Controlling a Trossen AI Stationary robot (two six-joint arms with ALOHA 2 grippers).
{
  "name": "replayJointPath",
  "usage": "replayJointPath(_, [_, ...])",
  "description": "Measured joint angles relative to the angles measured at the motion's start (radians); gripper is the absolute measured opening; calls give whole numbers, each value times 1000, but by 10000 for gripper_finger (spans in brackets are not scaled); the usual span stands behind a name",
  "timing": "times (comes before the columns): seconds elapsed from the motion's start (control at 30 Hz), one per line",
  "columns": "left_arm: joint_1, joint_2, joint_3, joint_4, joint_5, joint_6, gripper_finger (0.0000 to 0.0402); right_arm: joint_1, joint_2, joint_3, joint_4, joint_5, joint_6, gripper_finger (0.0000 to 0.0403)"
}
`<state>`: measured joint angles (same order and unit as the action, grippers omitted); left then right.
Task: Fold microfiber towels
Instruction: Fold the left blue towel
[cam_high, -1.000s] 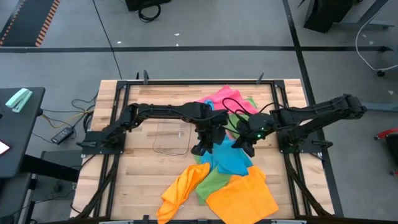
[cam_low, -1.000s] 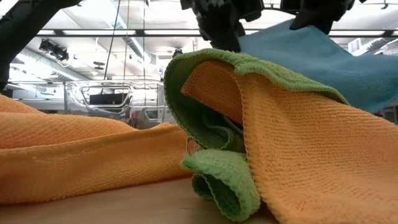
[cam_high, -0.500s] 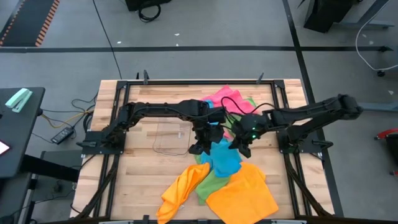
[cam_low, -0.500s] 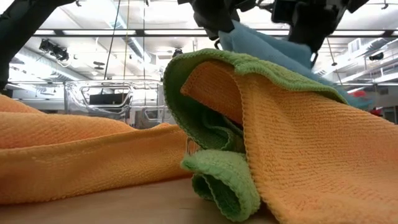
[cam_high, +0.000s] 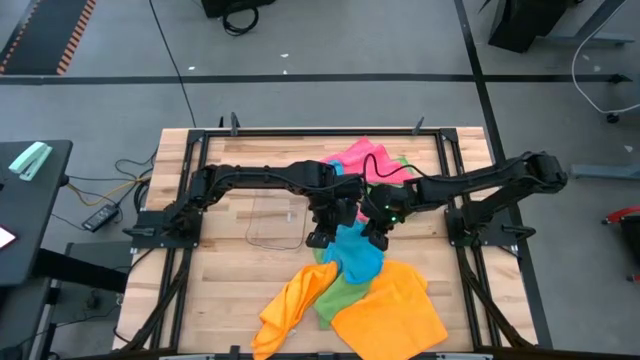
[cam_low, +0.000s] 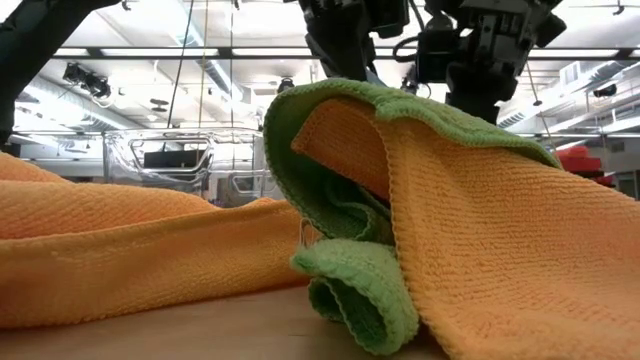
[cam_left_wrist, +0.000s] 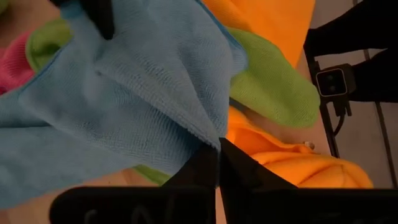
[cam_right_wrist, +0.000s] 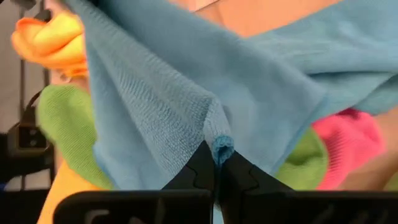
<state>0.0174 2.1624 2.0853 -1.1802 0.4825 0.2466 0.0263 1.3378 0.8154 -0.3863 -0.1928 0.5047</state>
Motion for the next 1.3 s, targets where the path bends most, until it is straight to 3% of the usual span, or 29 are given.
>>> replayJointPath(0.2, [-11, 1, 0, 2, -5, -1, 25, -36, 3, 0, 9, 19, -5, 29])
replayJointPath(0.57, [-16, 12, 0, 4, -58, -8, 13, -52, -16, -2, -143, 22, -5, 169])
replayJointPath(0.8, [-15, 34, 0, 13, -70, -41, 29, -8, -104, -2, -106, 42, 11, 186])
replayJointPath(1.1, [58, 21, 0, 53, -73, -149, 14, 229, -107, 17, -16, 338, 90, 186])
replayJointPath(1.2, [84, 20, 0, 66, -20, -191, 9, 300, -107, 32, -10, 467, 127, 186])
replayJointPath(1.3, [103, 18, 0, 88, 24, -242, 15, 340, -108, 33, -15, 514, 199, 189])
